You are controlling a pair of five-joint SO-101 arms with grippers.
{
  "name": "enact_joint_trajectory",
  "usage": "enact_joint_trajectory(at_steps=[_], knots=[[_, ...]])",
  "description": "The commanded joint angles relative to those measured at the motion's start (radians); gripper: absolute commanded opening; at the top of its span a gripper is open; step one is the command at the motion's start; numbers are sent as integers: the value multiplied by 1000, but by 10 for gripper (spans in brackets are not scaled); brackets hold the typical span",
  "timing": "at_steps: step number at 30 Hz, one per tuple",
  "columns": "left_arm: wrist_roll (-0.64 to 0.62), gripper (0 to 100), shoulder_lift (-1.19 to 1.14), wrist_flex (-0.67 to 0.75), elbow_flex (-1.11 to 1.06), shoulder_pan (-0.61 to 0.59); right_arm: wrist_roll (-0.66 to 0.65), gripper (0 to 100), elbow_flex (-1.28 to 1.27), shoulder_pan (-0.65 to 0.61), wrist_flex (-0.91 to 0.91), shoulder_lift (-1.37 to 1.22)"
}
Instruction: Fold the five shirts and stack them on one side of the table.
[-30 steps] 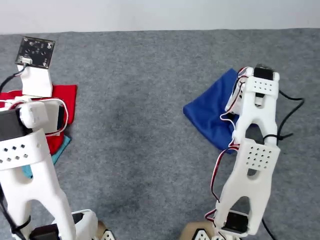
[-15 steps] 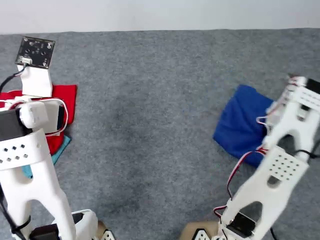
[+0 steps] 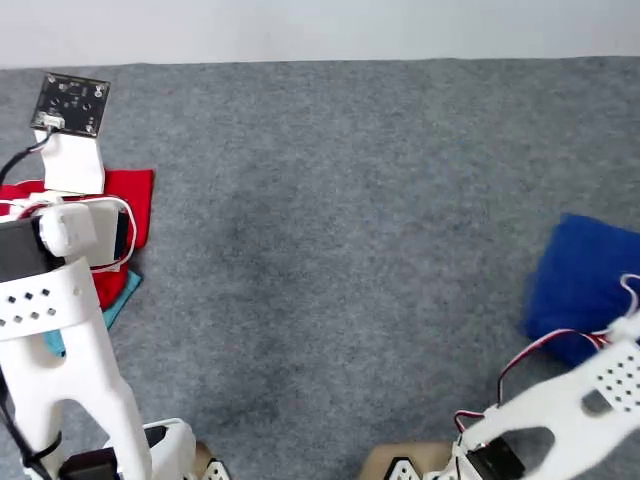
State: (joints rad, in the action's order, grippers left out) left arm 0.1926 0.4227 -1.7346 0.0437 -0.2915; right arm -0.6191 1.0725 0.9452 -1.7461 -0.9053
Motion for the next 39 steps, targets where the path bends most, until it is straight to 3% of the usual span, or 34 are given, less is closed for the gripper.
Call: enact_joint_trajectory(at_steps=[1,11,14,17,20,29,36,39], knots=[[6,7,28,-20,2,2,-12,10,58,61,27,82],[6,7,29,-20,2,2,-123,21,74,125,35,16],[6,7,29,-20,2,2,-129,113,147,130,-7,35],[6,7,29,-20,2,2,-51,241,235,130,-45,58],[6,7,29,-20,2,2,28,289,285,127,-47,87],[6,7,29,-20,2,2,41,278,141,70,-50,156],[6,7,29,-20,2,3,37,35,-180,-16,-50,326],[6,7,29,-20,2,3,37,10,-342,-59,-50,407]])
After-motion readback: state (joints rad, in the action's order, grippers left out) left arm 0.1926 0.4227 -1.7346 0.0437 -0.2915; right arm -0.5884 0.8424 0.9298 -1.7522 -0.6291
